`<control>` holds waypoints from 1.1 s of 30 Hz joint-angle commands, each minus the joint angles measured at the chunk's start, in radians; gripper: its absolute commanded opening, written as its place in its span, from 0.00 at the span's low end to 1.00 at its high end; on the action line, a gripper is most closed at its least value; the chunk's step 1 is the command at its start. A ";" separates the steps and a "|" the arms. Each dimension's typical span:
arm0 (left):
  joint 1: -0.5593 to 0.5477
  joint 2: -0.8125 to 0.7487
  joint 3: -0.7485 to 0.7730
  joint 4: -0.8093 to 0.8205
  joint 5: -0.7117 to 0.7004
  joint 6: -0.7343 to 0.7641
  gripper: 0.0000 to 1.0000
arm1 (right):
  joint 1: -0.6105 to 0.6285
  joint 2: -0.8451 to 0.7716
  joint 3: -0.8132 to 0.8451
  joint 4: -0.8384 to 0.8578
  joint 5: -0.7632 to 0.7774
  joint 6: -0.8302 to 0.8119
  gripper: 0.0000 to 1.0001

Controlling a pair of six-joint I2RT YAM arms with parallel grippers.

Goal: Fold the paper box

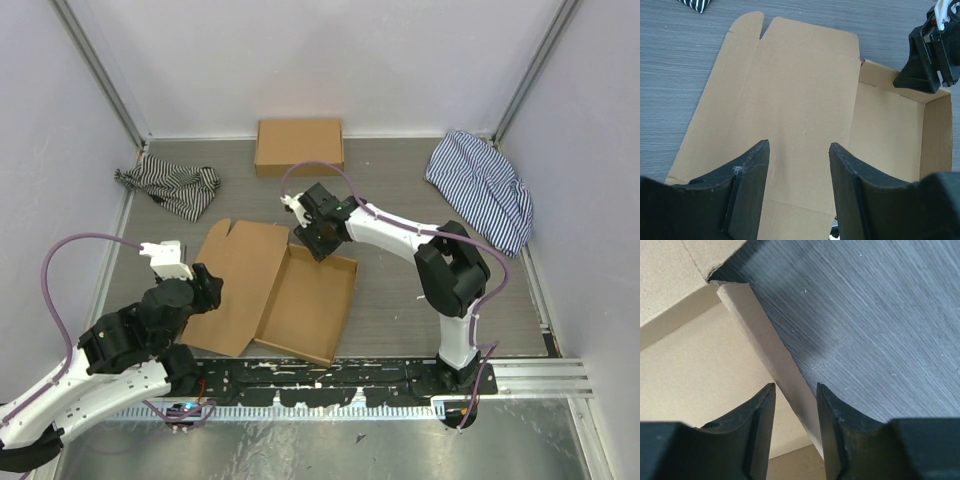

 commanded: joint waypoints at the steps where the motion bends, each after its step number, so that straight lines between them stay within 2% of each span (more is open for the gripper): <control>1: 0.000 -0.003 -0.005 -0.001 -0.008 -0.013 0.58 | 0.003 -0.015 -0.008 0.018 -0.026 0.013 0.41; 3: 0.000 0.000 -0.007 0.004 -0.003 -0.015 0.58 | 0.002 -0.012 -0.025 0.026 -0.029 0.026 0.35; 7: 0.000 0.007 0.001 0.012 0.001 -0.014 0.57 | 0.002 -0.046 -0.063 0.042 0.018 0.076 0.08; 9: -0.001 0.011 0.008 0.021 0.007 -0.011 0.53 | 0.002 -0.084 -0.076 0.043 0.047 0.109 0.01; 17: 0.000 0.048 0.010 0.123 0.012 -0.029 0.39 | -0.016 -0.427 -0.187 0.062 0.147 0.289 0.01; 26: 0.000 0.121 0.029 0.237 0.034 -0.034 0.35 | -0.028 -0.854 -0.409 0.000 0.382 0.568 0.01; 29: -0.001 0.140 0.031 0.256 0.026 -0.037 0.36 | -0.063 -0.865 -0.440 -0.024 0.362 0.610 0.01; 33: -0.001 0.205 0.069 0.204 -0.014 -0.065 0.39 | -0.090 -0.727 -0.448 -0.001 0.299 0.610 0.01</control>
